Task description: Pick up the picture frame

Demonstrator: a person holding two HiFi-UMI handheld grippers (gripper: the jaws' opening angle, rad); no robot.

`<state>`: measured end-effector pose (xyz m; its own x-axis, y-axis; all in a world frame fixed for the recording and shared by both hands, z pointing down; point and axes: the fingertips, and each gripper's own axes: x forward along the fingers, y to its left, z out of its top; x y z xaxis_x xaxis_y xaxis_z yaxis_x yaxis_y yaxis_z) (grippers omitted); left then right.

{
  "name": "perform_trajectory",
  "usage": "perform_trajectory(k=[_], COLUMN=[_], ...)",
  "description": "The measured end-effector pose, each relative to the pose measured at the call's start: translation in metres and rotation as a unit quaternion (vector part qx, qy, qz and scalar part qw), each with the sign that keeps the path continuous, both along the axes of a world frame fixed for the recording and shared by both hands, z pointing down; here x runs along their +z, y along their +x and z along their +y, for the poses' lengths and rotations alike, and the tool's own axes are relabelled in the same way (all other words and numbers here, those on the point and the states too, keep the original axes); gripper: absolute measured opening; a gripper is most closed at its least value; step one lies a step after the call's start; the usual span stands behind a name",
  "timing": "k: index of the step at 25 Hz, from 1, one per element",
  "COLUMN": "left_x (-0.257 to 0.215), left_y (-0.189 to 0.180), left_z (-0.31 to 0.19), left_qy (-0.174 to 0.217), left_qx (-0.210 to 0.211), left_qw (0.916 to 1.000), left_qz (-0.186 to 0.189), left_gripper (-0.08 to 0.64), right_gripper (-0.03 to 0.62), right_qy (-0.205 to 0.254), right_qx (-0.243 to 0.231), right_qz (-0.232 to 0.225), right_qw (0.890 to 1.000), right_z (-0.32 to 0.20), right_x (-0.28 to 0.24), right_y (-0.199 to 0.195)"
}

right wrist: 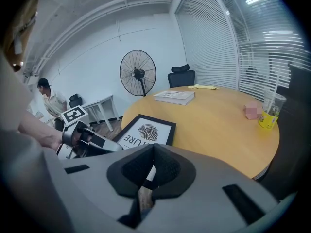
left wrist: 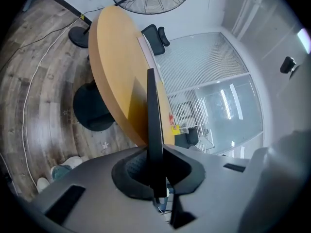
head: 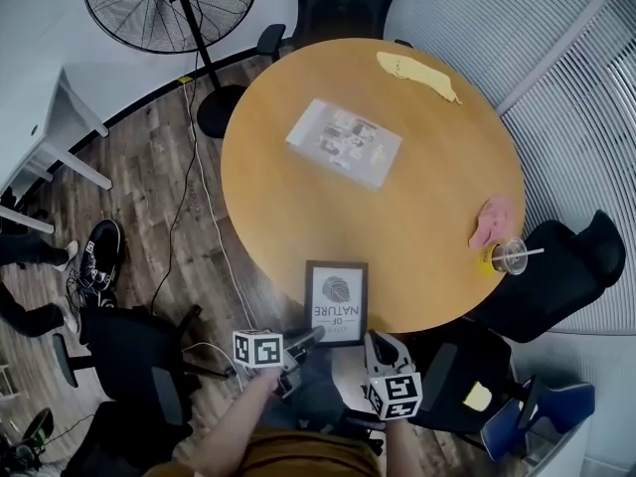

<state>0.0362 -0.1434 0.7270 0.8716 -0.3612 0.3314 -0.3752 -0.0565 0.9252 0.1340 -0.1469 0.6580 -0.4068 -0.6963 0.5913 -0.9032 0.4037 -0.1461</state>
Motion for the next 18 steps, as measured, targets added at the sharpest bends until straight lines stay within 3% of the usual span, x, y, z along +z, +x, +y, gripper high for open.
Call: perform_trajectory(k=[7, 13, 18], left_x=[-0.02, -0.036, -0.049], left_y=[0.004, 0.001, -0.004], left_z=[-0.005, -0.007, -0.005], left_qy=[0.017, 0.046, 0.054], left_qx=[-0.008, -0.003, -0.01], left_qw=[0.9998, 0.9989, 0.9984], left_qz=[0.01, -0.014, -0.009], left_gripper=[0.052, 0.048, 0.048], right_gripper=[0.012, 0.012, 0.012], right_qy=[0.017, 0.03, 0.042], right_qx=[0.004, 0.013, 0.013], right_qz=[0.0, -0.004, -0.004], right_qw=[1.0, 0.999, 0.999], right_z=[0.002, 0.008, 0.015], right_x=[-0.014, -0.023, -0.035], right_y=[0.002, 0.001, -0.005])
